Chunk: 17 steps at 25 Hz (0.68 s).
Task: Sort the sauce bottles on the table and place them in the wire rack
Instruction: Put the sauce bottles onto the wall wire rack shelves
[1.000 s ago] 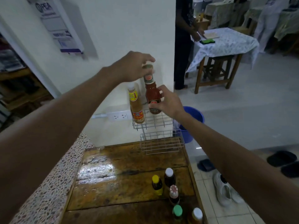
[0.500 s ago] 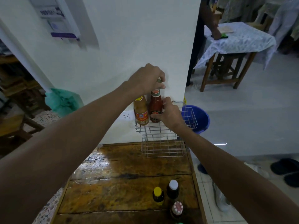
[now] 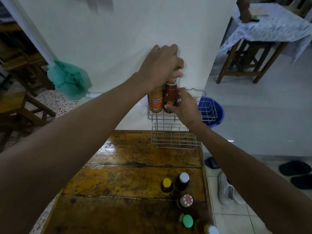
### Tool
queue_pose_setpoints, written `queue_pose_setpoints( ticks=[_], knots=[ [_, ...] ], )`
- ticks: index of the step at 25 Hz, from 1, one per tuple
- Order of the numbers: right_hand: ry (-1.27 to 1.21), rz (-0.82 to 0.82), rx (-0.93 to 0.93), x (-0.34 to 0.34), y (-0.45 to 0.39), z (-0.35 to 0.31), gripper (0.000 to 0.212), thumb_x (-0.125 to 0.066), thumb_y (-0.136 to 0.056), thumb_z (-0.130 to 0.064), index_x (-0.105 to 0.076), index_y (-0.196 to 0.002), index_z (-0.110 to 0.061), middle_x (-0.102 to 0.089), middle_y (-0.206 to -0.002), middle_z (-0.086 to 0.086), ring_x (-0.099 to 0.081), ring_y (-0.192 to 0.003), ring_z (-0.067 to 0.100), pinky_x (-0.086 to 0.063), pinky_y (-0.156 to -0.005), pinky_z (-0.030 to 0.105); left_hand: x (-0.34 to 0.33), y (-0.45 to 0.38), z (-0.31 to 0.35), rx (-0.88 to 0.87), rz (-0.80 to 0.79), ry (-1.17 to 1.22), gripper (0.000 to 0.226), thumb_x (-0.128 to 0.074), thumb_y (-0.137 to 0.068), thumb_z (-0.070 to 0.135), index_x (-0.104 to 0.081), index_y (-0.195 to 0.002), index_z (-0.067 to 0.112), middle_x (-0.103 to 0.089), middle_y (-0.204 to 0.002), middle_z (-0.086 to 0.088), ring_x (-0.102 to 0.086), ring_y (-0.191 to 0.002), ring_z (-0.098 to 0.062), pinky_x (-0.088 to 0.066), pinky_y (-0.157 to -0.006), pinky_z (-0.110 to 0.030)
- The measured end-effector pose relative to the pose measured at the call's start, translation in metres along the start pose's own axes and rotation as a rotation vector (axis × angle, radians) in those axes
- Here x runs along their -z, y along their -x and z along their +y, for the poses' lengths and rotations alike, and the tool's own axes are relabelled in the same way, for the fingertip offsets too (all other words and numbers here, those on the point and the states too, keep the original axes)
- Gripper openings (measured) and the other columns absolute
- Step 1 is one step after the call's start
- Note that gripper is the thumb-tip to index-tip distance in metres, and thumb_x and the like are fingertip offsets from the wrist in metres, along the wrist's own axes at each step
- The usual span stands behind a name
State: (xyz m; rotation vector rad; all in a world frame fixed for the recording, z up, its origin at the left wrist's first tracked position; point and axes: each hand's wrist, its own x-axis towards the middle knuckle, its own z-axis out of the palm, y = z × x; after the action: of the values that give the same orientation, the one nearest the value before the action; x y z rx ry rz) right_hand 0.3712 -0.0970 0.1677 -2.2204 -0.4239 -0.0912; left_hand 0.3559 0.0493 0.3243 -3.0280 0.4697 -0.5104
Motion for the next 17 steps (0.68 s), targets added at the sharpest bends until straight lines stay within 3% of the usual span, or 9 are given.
queue_pose_setpoints(
  ticks=[5, 10, 12, 14, 16, 17],
  knots=[
    [0.004, -0.021, -0.027, 0.001, 0.001, -0.003, 0.07, -0.087, -0.077, -0.033, -0.046, -0.133, -0.021, -0.064, -0.128, 0.007, -0.065, -0.11, 0.024, -0.057, -0.093, 0.046, -0.004, 0.009, 0.007, -0.014, -0.001, -0.109, 0.051, -0.071, -0.094, 0.039, -0.06, -0.14, 0.022, -0.055, -0.131, -0.01, -0.053, -0.121, -0.033, -0.033, -0.105, -0.046],
    [0.012, -0.038, -0.007, 0.015, 0.017, -0.004, 0.08, -0.086, -0.079, -0.029, -0.04, -0.143, -0.019, -0.058, -0.135, 0.01, -0.059, -0.119, 0.024, -0.052, -0.095, 0.035, -0.005, 0.021, 0.013, -0.012, -0.003, -0.166, 0.057, -0.071, -0.092, 0.038, -0.054, -0.143, 0.021, -0.053, -0.136, -0.012, -0.051, -0.127, -0.032, -0.027, -0.115, -0.047],
    [0.098, 0.018, 0.053, 0.029, 0.034, -0.003, 0.075, -0.083, -0.083, -0.031, -0.04, -0.143, -0.02, -0.056, -0.135, 0.007, -0.056, -0.12, 0.019, -0.052, -0.096, 0.034, -0.004, 0.034, 0.019, 0.002, 0.066, -0.144, 0.06, -0.071, -0.089, 0.038, -0.053, -0.144, 0.021, -0.05, -0.144, -0.014, -0.046, -0.135, -0.033, -0.028, -0.115, -0.047],
    [0.149, 0.063, 0.138, 0.044, 0.065, 0.003, 0.067, -0.077, -0.087, -0.035, -0.04, -0.142, -0.024, -0.055, -0.133, -0.001, -0.055, -0.117, 0.009, -0.049, -0.092, 0.024, -0.012, 0.064, 0.033, 0.023, 0.224, -0.081, 0.057, -0.069, -0.089, 0.039, -0.054, -0.141, 0.021, -0.05, -0.146, -0.013, -0.045, -0.137, -0.031, -0.03, -0.114, -0.047],
    [0.153, 0.007, 0.171, 0.054, 0.106, 0.017, 0.06, -0.071, -0.089, -0.037, -0.041, -0.14, -0.03, -0.055, -0.13, -0.009, -0.052, -0.113, -0.001, -0.046, -0.09, 0.018, -0.035, 0.117, 0.058, 0.074, 0.378, 0.092, 0.05, -0.065, -0.093, 0.041, -0.055, -0.137, 0.021, -0.053, -0.141, -0.008, -0.049, -0.131, -0.028, -0.034, -0.11, -0.045],
    [0.16, -0.059, 0.167, 0.056, 0.128, 0.027, 0.056, -0.069, -0.089, -0.038, -0.043, -0.138, -0.033, -0.055, -0.13, -0.012, -0.051, -0.113, -0.003, -0.047, -0.09, 0.018, -0.053, 0.148, 0.072, 0.136, 0.383, 0.207, 0.049, -0.063, -0.095, 0.042, -0.054, -0.138, 0.022, -0.052, -0.14, -0.005, -0.05, -0.129, -0.025, -0.037, -0.109, -0.044]
  ],
)
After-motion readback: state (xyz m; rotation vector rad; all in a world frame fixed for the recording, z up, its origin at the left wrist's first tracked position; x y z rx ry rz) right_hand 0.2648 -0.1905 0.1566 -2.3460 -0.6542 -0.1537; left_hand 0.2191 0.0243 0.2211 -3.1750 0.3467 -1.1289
